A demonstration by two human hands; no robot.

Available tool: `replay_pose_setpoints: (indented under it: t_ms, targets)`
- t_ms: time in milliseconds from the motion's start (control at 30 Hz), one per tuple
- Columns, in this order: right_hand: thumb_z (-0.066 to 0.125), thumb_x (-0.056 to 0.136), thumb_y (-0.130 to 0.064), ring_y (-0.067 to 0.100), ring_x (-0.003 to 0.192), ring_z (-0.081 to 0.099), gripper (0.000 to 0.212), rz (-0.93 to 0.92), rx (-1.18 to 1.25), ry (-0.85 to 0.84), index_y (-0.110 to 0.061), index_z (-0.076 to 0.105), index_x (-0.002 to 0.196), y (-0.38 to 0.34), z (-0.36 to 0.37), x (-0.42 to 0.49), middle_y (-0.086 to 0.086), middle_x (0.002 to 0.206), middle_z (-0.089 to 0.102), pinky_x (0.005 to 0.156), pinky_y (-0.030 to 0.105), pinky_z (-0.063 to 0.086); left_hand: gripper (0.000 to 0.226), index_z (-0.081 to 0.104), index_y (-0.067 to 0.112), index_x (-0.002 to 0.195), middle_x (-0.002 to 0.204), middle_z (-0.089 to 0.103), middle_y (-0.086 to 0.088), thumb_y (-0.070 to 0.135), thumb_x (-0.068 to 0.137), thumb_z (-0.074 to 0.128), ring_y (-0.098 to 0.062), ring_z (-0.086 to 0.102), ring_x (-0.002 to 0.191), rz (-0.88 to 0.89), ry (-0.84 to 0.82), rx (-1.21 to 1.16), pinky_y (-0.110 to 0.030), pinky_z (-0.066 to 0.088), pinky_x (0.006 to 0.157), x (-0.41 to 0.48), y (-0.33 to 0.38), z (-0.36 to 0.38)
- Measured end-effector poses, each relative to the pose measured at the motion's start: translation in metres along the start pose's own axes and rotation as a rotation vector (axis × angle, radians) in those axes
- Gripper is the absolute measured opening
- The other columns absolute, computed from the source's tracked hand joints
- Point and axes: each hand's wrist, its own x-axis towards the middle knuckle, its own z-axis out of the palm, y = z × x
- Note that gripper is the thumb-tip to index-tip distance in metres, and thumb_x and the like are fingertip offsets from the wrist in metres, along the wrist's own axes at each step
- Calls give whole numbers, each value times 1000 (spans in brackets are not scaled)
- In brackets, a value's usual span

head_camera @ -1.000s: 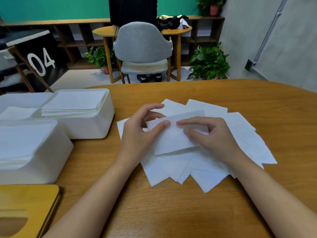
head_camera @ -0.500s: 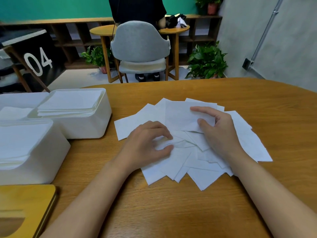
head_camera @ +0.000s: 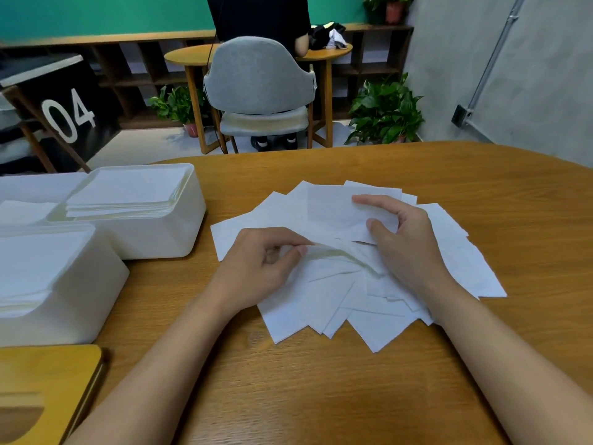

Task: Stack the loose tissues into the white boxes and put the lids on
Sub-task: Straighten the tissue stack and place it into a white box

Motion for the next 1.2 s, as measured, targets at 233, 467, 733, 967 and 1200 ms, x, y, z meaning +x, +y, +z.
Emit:
replay_pose_setpoints:
  t_ms: [233, 467, 733, 967, 1200]
  targets:
    - [60, 99, -5, 1, 128, 58, 41, -40, 43, -25, -34, 74, 125, -1, -1, 0, -24, 129, 69, 111, 37, 50, 16, 71, 11, 104, 90, 68, 16, 15, 106, 55, -4, 62, 78, 223, 222, 124, -17, 44, 69, -1, 10, 1]
    - [61, 93, -55, -4, 129, 57, 41, -85, 75, -116, -33, 73, 126, -9, -1, -4, -22, 130, 70, 110, 31, 45, 15, 65, 10, 98, 81, 55, 23, 8, 105, 52, -2, 52, 70, 248, 437, -25, -14, 35, 65, -2, 20, -5]
    - [77, 93, -25, 10, 107, 74, 26, -60, 254, -230, -21, 75, 118, -22, 6, -16, -10, 113, 79, 87, 25, 59, 17, 69, 18, 110, 95, 69, 11, 23, 109, 53, -17, 62, 81, 44, 413, -212, -45, 49, 65, 0, 16, 0]
    - [76, 93, -22, 9, 100, 74, 22, 16, 265, -204, -26, 74, 115, -21, 10, -15, -12, 108, 78, 77, 23, 58, 31, 67, 26, 128, 114, 69, 16, 18, 98, 74, -8, 69, 99, -134, 347, -341, -18, 54, 70, 3, 18, 8]
    - [71, 99, -12, 11, 117, 64, 48, -91, 168, -220, -34, 57, 138, -20, 12, -15, -17, 131, 63, 93, 31, 56, 35, 65, 28, 128, 115, 69, 12, 21, 96, 76, -8, 68, 101, -138, 323, -324, -18, 52, 73, 3, 18, 10]
